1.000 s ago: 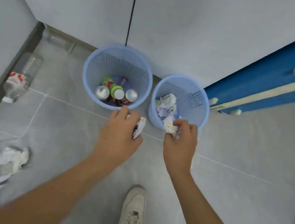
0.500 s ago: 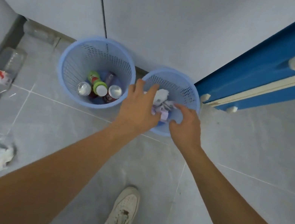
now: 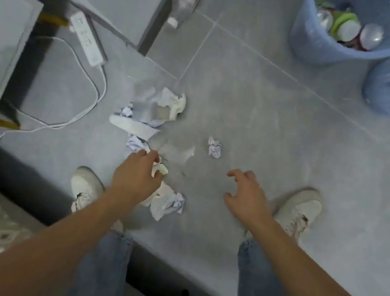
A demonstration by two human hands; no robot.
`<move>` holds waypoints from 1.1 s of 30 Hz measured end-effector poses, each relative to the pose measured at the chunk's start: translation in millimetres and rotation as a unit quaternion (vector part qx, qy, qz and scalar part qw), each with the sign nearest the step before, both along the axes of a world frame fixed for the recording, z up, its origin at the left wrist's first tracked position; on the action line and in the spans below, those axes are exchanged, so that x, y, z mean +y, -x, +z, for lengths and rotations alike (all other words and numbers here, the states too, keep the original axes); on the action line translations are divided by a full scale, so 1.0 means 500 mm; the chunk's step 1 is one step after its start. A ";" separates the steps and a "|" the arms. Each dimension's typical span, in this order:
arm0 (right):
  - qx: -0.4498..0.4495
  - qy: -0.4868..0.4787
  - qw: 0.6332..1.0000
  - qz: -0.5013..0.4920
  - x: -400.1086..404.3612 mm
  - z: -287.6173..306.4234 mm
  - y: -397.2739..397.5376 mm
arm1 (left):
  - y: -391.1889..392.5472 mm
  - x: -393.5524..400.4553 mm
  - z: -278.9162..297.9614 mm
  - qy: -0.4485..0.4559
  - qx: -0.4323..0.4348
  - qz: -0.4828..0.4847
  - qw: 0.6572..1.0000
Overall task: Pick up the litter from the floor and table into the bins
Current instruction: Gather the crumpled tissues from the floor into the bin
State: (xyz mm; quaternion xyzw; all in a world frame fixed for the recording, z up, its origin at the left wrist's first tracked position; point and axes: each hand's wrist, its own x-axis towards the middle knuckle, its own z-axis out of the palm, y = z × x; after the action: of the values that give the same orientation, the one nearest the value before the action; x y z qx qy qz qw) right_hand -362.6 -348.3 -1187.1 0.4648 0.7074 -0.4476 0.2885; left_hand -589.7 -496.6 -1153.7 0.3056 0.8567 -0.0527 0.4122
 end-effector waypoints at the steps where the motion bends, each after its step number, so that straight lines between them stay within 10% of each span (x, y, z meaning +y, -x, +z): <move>1: -0.008 0.008 1.000 0.017 -0.053 -0.021 0.027 | 0.017 -0.055 -0.017 0.013 -0.002 0.004 1.000; 8: -0.043 0.036 0.996 -0.068 -0.383 -0.165 0.159 | 0.080 -0.275 -0.172 -0.018 -0.015 0.059 0.998; 14: -0.095 -0.070 0.993 0.025 -0.530 -0.263 0.195 | 0.062 -0.302 -0.306 0.002 -0.020 -0.114 0.993; 24: 0.085 -0.161 0.979 0.090 -0.488 -0.361 0.135 | 0.040 -0.299 -0.405 -0.065 0.004 -0.255 0.965; 33: 0.142 -0.178 0.974 -0.013 -0.311 -0.293 0.090 | 0.064 -0.269 -0.342 -0.094 -0.032 -0.158 0.983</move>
State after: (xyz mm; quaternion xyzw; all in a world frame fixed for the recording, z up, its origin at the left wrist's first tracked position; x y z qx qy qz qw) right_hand -407.6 -503.7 -1333.5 0.4498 0.8032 -0.3795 0.0922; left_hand -621.7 -630.9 -1324.4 0.4757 0.7855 -0.0270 0.3951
